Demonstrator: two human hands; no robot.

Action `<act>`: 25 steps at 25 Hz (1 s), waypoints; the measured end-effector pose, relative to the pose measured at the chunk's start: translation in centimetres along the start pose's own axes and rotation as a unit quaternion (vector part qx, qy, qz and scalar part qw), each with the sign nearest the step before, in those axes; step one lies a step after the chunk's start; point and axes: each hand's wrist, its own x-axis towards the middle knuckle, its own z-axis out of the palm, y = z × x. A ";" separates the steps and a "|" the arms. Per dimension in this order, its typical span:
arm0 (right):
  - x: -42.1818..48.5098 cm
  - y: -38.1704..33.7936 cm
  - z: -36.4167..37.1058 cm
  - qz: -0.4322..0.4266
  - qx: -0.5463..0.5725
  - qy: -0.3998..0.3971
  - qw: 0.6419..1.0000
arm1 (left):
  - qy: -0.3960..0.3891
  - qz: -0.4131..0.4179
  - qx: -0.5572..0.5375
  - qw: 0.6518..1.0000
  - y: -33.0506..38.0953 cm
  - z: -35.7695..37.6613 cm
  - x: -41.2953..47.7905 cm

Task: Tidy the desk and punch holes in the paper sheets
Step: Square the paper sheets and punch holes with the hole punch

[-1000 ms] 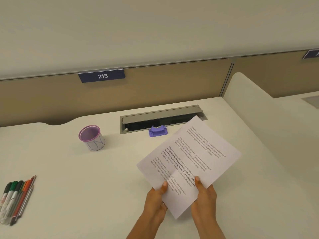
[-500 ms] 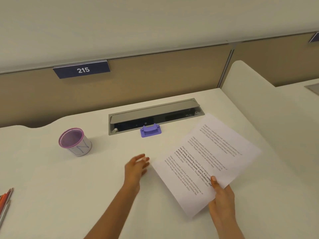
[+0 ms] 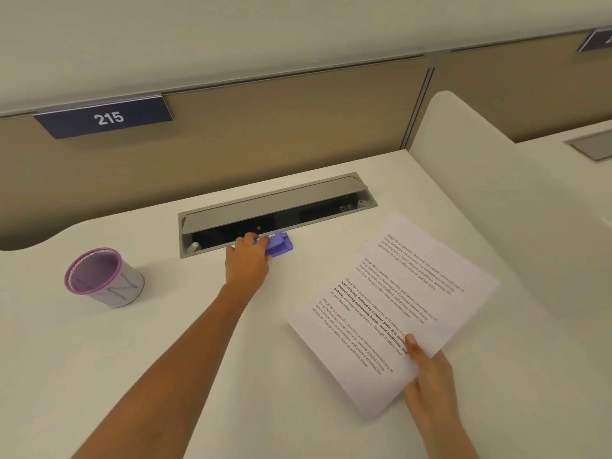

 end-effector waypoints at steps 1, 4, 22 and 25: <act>0.0 0.1 -0.1 0.000 -0.001 -0.001 1.000 | -0.001 0.004 -0.005 1.000 0.0 0.0 -0.6; -0.4 0.1 -0.3 0.001 -0.004 -0.004 1.000 | -0.005 0.031 -0.007 0.999 -0.2 -0.3 -2.9; -5.6 0.1 -6.2 -0.003 -0.022 -0.010 1.000 | 0.037 0.099 -0.025 0.994 -3.5 -0.2 -17.6; -6.4 0.7 -6.9 -0.004 -0.020 -0.009 1.000 | -0.018 0.069 -0.004 0.997 -2.5 -1.4 -19.1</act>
